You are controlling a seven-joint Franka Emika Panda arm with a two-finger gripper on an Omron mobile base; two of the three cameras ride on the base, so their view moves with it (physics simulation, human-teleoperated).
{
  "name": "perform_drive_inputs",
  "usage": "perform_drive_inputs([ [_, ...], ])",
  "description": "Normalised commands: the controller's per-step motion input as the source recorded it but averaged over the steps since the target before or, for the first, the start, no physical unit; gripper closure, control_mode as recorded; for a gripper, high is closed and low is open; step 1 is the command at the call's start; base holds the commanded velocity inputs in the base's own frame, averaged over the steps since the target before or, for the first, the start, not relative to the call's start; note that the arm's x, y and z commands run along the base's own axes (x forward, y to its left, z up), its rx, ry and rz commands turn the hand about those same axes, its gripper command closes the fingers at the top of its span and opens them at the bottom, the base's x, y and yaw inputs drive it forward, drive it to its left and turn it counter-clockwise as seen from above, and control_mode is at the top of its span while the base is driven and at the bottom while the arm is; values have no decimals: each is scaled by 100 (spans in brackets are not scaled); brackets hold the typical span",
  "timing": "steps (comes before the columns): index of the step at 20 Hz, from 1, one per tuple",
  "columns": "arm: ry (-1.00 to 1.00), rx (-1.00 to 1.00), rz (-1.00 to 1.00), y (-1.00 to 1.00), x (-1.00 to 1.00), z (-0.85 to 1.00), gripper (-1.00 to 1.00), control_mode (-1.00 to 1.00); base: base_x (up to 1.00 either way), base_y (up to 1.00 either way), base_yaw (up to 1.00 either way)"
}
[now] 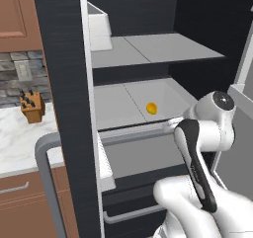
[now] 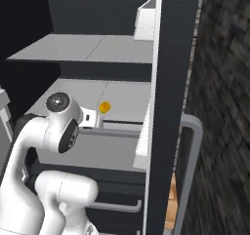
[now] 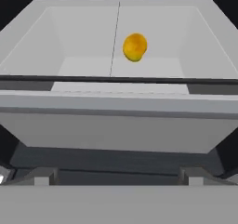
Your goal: Pick the banana and mango from the fridge and place them inside the tupperware on the counter.
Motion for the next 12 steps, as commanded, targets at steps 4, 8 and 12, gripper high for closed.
perform_drive_inputs([
  [4, 6, 0, 0, -17, 58, 0, -100, -100, 0, 0, 0],
  [8, 4, 0, 0, -5, 73, 0, -100, -100, 0, 0, 0],
  [12, 1, 0, 0, 0, 67, -7, -100, -100, 0, 0, 0],
])
